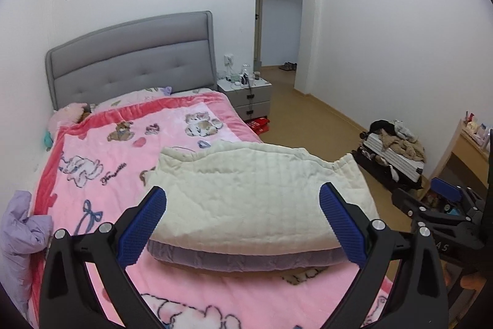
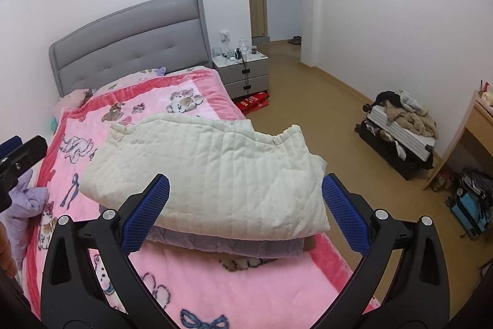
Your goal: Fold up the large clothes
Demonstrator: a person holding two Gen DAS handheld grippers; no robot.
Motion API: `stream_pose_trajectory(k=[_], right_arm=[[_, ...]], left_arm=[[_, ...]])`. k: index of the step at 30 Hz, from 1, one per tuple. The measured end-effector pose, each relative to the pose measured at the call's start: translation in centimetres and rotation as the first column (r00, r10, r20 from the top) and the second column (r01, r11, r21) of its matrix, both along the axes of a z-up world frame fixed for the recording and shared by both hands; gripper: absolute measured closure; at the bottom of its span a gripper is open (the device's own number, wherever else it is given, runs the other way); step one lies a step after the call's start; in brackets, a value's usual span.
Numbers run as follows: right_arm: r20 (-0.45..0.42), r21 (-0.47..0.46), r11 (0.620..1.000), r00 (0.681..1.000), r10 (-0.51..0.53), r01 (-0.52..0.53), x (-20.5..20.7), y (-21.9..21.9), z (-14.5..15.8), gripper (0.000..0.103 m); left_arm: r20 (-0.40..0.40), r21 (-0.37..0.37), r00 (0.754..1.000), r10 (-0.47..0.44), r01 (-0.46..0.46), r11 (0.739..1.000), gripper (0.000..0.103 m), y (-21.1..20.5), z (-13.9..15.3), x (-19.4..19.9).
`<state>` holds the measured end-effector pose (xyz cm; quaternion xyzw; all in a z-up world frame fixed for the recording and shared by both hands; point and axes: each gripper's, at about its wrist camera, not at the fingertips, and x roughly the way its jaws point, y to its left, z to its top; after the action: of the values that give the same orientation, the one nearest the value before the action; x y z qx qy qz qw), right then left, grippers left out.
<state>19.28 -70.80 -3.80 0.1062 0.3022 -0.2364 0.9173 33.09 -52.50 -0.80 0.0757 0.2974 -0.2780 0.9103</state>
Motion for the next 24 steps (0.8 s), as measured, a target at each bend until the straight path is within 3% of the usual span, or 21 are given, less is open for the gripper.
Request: stream_pose_trajectory(k=[4, 13, 24], right_arm=[[-0.012, -0.029, 1.000, 1.000, 0.009, -0.010, 0.5, 0.3, 0.2, 0.008], [-0.025, -0.027, 1.000, 1.000, 0.011, -0.011, 0.6, 0.7, -0.3, 0.008], [-0.026, -0.022, 1.000, 1.000, 0.016, -0.017, 0.5, 1.1, -0.6, 0.008]], left_arm=[[0.014, 0.016, 1.000, 0.005, -0.006, 1.000, 0.005, -0.4, 0.0, 0.1], [-0.050, -0.004, 0.999, -0.021, 0.020, 1.000, 0.005, -1.0, -1.3, 0.7], [-0.026, 0.019, 1.000, -0.017, 0.017, 1.000, 0.005, -1.3, -1.4, 0.5]])
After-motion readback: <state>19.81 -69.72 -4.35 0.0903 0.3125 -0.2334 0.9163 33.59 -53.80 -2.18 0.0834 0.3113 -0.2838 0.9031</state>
